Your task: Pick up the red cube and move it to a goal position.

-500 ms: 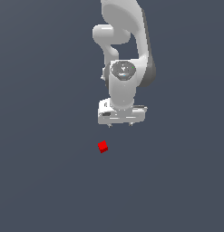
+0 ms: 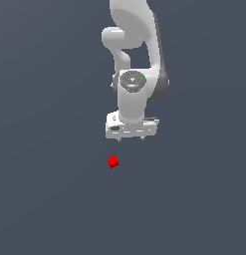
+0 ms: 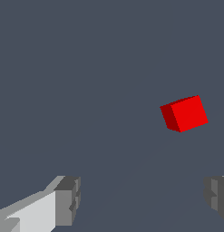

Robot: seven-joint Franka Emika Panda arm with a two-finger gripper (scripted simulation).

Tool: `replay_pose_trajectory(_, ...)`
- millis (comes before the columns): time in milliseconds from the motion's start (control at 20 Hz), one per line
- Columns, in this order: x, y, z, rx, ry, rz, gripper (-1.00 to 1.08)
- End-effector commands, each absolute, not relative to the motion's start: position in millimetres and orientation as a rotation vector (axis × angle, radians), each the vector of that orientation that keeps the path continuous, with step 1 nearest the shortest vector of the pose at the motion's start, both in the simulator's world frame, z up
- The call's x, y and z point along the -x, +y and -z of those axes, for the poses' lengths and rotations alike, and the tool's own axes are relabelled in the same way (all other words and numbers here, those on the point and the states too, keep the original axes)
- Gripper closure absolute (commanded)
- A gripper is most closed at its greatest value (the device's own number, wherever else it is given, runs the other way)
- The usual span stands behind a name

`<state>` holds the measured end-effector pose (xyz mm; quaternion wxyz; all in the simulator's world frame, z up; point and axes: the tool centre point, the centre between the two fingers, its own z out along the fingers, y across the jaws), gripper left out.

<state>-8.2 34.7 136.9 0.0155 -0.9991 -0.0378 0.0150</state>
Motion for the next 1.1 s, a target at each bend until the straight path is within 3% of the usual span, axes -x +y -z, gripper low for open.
replay_pose_trajectory(0,6.6,29.1,-129.5,3.108,-0.15,-0.045,-0.92)
replay_pose_trajectory(1050,-38.1,-41.7,-27.7,3.075,-0.632,-0.004,-0.92)
